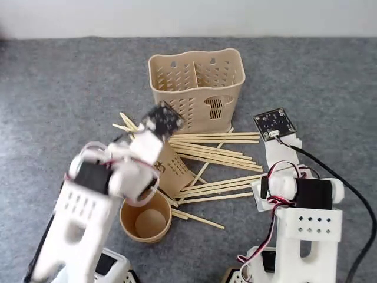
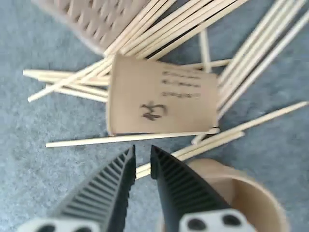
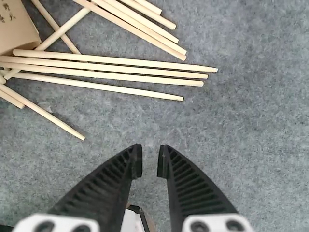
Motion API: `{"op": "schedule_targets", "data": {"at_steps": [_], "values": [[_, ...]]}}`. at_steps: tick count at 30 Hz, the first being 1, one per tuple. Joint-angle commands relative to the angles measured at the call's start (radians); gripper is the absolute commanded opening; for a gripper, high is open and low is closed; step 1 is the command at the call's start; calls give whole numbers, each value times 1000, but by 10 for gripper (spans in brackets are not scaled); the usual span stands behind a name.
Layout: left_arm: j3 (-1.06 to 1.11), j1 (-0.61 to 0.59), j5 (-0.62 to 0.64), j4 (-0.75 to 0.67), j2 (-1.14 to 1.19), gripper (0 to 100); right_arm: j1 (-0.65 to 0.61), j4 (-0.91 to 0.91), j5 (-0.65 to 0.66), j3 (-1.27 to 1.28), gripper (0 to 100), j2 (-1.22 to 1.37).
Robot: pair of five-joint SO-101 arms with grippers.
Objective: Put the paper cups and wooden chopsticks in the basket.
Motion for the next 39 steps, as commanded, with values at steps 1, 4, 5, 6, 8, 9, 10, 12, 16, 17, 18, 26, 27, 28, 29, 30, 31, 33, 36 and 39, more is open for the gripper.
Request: {"op": "schedule_targets", "data": {"at_steps": [1,4,5,6,8,9,10,12,16,17,18,26,27,28,29,30,31,33,36,39], "values": [[-16,72,48,29,-193,56,-4,-15,3,-6,69,-16],[13,37,41,-3,-261,57,-2,-15,3,-6,69,-16],[22,12,41,-14,-265,58,-2,-15,3,-6,69,-16],[31,-12,41,-26,-265,58,-2,-15,3,-6,70,-15],[50,-64,37,-48,-265,58,-4,-15,3,-11,72,-7],[54,-89,23,-54,-265,58,-7,-16,3,-12,72,-7],[58,-114,5,-55,-265,58,-7,-18,3,-15,72,-7],[56,-172,-20,-57,-265,58,-7,-41,3,-23,72,-7],[73,-322,-31,-115,-265,58,-19,-102,8,-25,72,-5],[87,-361,-31,-133,-265,58,-44,-113,11,-25,72,-5],[101,-393,-31,-149,-265,58,-79,-117,12,-25,72,-5],[202,-608,-23,-183,-273,59,-318,-111,5,-173,154,223],[209,-634,-23,-183,-273,59,-332,-111,5,-209,165,272],[217,-661,-21,-183,-273,59,-348,-111,5,-245,171,323],[226,-687,-15,-184,-273,59,-367,-111,5,-281,176,371],[237,-715,-2,-189,-273,59,-394,-111,9,-315,176,417],[248,-741,9,-196,-273,59,-424,-111,11,-342,176,455],[278,-783,18,-213,-273,59,-493,-111,12,-397,177,530],[340,-813,18,-238,-273,59,-587,-110,11,-465,178,607],[407,-818,18,-262,-273,59,-650,-111,3,-512,241,668]]}}
